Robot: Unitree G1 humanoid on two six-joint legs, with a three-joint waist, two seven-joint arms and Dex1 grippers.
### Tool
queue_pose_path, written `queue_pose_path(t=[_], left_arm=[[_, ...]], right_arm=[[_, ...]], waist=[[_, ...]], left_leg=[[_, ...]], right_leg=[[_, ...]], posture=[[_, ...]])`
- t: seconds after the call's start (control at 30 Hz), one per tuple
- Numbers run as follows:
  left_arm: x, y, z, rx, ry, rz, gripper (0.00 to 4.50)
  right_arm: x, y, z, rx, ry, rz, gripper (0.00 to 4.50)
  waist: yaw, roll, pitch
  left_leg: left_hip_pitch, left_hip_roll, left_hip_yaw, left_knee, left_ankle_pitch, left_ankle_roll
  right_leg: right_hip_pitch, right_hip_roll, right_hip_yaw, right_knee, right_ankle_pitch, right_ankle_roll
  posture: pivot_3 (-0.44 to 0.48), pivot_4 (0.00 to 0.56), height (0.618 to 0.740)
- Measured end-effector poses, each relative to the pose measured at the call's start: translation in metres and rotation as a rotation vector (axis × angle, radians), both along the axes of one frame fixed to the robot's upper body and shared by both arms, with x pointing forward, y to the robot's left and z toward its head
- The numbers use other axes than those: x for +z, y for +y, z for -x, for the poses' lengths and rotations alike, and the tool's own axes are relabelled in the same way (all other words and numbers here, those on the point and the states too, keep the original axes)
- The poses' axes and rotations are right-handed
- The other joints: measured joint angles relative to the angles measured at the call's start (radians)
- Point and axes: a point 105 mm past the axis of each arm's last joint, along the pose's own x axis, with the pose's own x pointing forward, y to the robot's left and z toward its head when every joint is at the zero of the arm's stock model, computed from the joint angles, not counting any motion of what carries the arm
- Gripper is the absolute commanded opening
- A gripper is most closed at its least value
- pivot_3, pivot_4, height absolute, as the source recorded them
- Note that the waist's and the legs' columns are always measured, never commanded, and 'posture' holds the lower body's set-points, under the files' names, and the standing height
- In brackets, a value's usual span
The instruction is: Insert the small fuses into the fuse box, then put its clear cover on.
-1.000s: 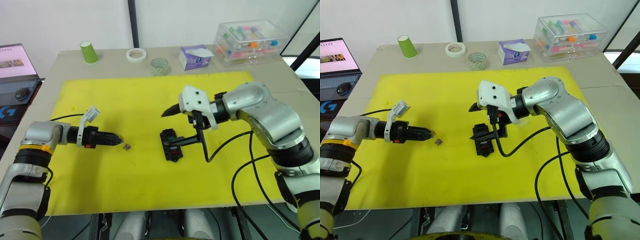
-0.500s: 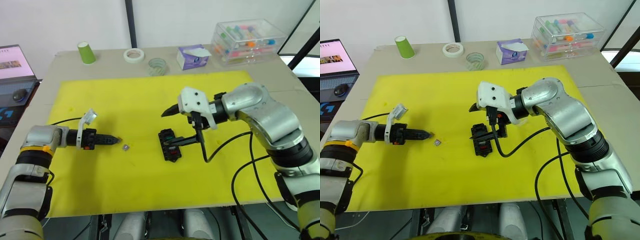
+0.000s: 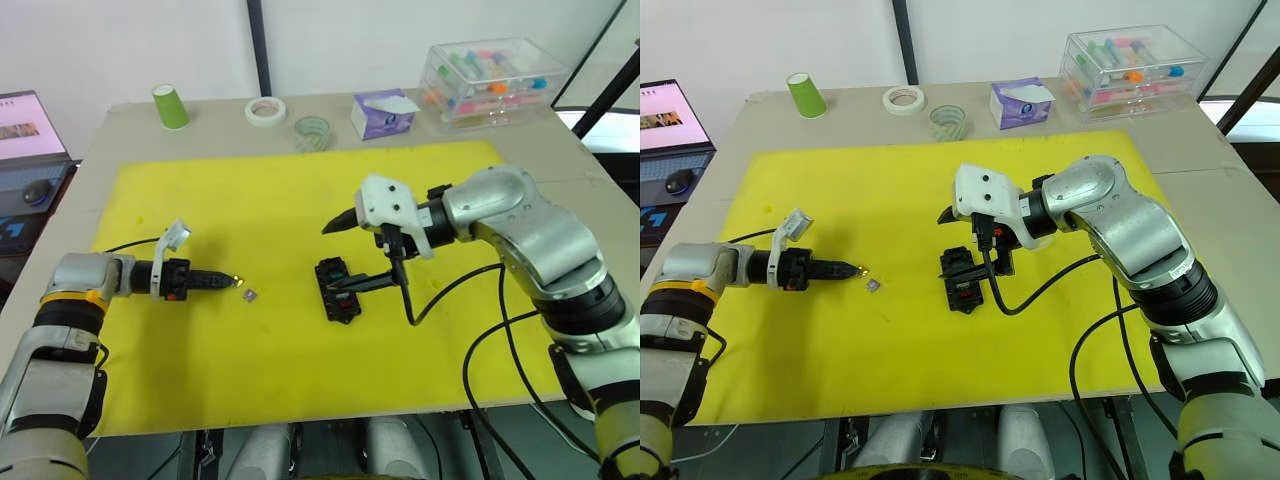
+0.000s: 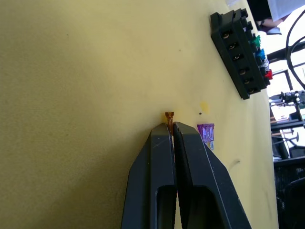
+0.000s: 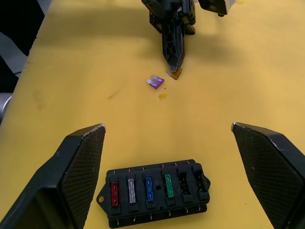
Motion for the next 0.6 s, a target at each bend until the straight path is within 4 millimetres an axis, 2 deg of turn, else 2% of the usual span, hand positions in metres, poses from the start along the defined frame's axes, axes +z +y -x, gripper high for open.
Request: queue_pose_path(t=[0.4,0.5,0.6], left_arm=[[0.004,0.001,0.0,0.014,-0.023,0.011,0.05],[0.016,0.004,-0.004,0.057,-0.062,0.046,0.05],[0.051,-0.002,-0.006,0.041,-0.208,0.105,0.05]], right_arm=[[0.0,0.0,-0.001,-0.005,-0.003,0.002,4.5],[-0.002,-0.001,-0.002,-0.023,0.019,0.002,4.5],[-0.003,-0.004,-0.003,-0.069,0.106,-0.014,4.5]], waist=[[-0.001,0.0,0.0],[-0.002,0.0,0.0],[-0.001,-0.001,0.0]], left_leg=[[0.0,0.0,0.0,0.0,0.0,0.0],[0.0,0.0,0.0,0.0,0.0,0.0],[-0.001,0.0,-0.001,0.0,0.0,0.0]], right_leg=[[-0.001,0.0,0.0,0.002,0.0,0.0],[-0.001,0.0,0.0,0.003,0.0,0.0],[-0.001,-0.001,0.0,0.004,0.0,0.0]], posture=[[0.0,0.15,0.74],[0.0,0.15,0.74],[0.0,0.15,0.74]])
